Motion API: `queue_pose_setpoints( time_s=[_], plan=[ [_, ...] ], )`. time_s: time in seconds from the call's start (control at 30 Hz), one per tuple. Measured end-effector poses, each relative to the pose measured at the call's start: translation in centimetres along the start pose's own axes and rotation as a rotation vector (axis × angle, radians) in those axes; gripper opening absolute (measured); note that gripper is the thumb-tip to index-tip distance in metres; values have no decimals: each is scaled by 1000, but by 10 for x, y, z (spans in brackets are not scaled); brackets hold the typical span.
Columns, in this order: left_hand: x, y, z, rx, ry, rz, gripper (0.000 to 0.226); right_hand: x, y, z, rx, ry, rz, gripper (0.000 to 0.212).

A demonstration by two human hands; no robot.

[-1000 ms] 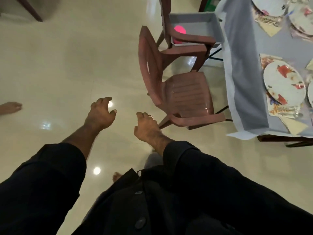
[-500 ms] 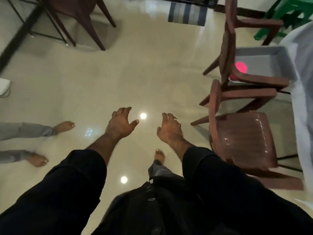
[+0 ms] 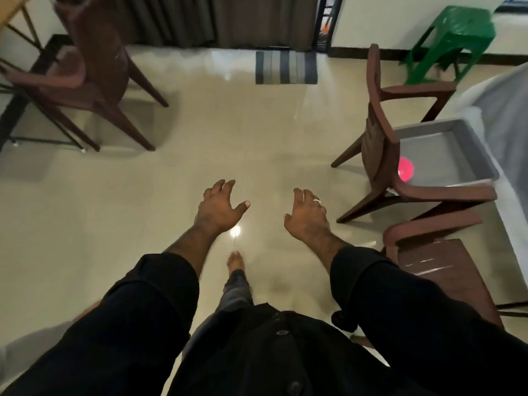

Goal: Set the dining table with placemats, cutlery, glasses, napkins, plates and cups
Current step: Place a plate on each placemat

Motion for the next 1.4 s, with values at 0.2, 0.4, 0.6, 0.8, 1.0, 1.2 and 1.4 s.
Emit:
queue_pose_setpoints(
  time_s=[0.2,0.4,0.6,0.8,1.0,1.2,1.4],
  plan=[
    [-133,-47,75,-94,164,-81,83,-100,-50,14,-39,181,65,80],
    [-247,-91,170,-166,289,-94,82,-190,-96,38,-80,272,138,82],
    [-361,-104,269,-224,335,-85,79,-312,-134,99,-158,326,195,82],
    [-457,-131,384,-270,363,-42,76,-429,-213,158,-133,305,240,84],
    [-541,-129,526,-297,509,-57,73,-508,-311,239,-96,376,395,79],
    [-610,-99,698,-326,753,-139,71,-543,-371,355,-142,654,528,79],
    [-607,-38,839,-487,1074,-298,72,-500,-388,421,-256,1128,672,76]
  ],
)
Point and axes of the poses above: each hand's wrist, its own x-axis away from the middle knuckle, its own y-axis out of the palm, z = x × y, the point moved 5 cm from there along -x, towards the middle knuckle, and after that the axes turned 15 degrees about -y, right-handed, at the moved point
